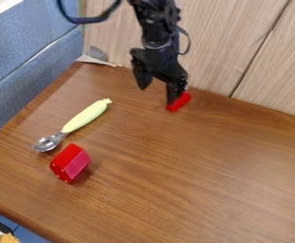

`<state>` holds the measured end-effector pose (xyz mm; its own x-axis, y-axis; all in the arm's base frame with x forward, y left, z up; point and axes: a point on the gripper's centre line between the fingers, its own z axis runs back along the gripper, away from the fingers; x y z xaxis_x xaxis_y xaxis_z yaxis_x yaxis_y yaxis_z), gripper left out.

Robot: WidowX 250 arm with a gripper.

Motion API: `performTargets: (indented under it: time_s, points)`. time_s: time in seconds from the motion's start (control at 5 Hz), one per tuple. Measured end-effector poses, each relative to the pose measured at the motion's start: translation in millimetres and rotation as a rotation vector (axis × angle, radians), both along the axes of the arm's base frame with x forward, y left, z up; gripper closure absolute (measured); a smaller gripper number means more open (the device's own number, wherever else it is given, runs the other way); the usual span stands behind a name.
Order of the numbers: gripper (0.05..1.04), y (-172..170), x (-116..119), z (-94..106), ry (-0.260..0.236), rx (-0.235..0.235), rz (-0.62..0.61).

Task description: Move the red thing and put it to the right side of the red thing

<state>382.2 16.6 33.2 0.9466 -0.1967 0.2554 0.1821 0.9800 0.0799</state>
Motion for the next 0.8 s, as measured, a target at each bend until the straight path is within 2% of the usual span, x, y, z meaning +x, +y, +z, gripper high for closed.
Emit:
performTargets:
  time_s: [0.2,0.4,0.6,0.8]
  points:
    - [0.084,-6,14,-13.3,0.032,-0.007,0.006]
    - [0.133,-12,24,-26.2,0.055,-0.013,0.019]
    - [0.39,-15,29,-37.2,0.076,-0.003,0.021]
    - [0.697,-14,33,-41.6,0.083,0.007,0.025]
